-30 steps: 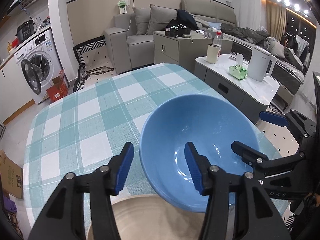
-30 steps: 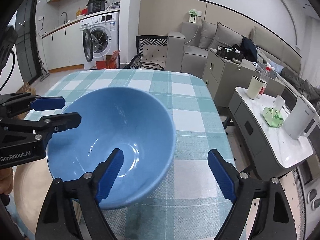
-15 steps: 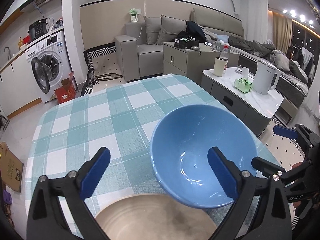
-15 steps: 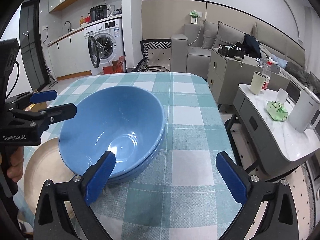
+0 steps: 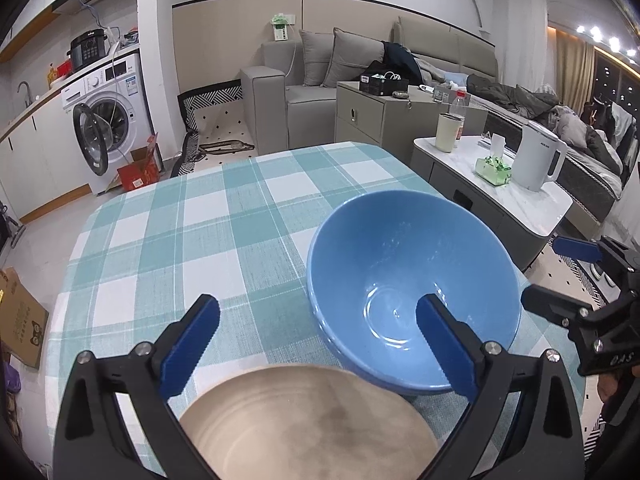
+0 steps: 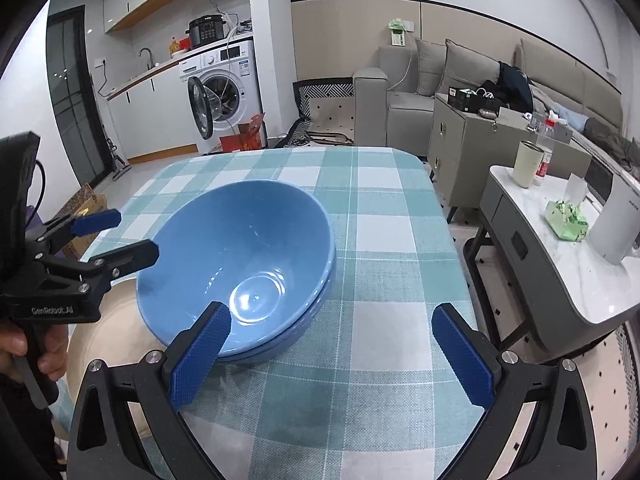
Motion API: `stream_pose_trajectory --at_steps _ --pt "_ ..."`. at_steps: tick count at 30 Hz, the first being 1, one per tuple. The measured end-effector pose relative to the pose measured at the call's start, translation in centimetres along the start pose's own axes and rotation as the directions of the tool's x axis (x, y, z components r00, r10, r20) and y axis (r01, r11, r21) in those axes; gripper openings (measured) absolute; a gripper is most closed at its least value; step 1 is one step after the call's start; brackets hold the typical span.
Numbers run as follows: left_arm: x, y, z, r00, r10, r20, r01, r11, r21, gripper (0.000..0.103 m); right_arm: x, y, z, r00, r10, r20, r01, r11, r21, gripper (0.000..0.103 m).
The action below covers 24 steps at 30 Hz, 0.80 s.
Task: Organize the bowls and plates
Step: 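Close the left gripper on the bowl stack rim while the right gripper closes opposite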
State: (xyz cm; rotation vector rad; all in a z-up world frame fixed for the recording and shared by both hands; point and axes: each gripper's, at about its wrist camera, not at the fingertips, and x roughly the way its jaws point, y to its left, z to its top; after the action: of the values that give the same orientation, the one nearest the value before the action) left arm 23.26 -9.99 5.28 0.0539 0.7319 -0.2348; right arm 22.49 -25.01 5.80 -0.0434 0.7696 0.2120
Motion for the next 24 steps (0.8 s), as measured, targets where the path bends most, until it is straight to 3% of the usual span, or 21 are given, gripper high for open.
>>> stream_pose_trajectory --at_steps 11,24 --pt "0.3 -0.1 -0.7 1.000 -0.015 -0.013 0.015 1.000 -0.027 0.100 0.2 -2.6 0.0 1.000 0.005 0.013 -0.006 0.994 0.109 0.102" --pt "1.4 0.4 -1.6 0.999 -0.020 -0.038 0.017 0.996 -0.086 0.100 2.4 -2.6 -0.3 0.995 0.095 -0.001 -0.093 0.981 0.167 0.102"
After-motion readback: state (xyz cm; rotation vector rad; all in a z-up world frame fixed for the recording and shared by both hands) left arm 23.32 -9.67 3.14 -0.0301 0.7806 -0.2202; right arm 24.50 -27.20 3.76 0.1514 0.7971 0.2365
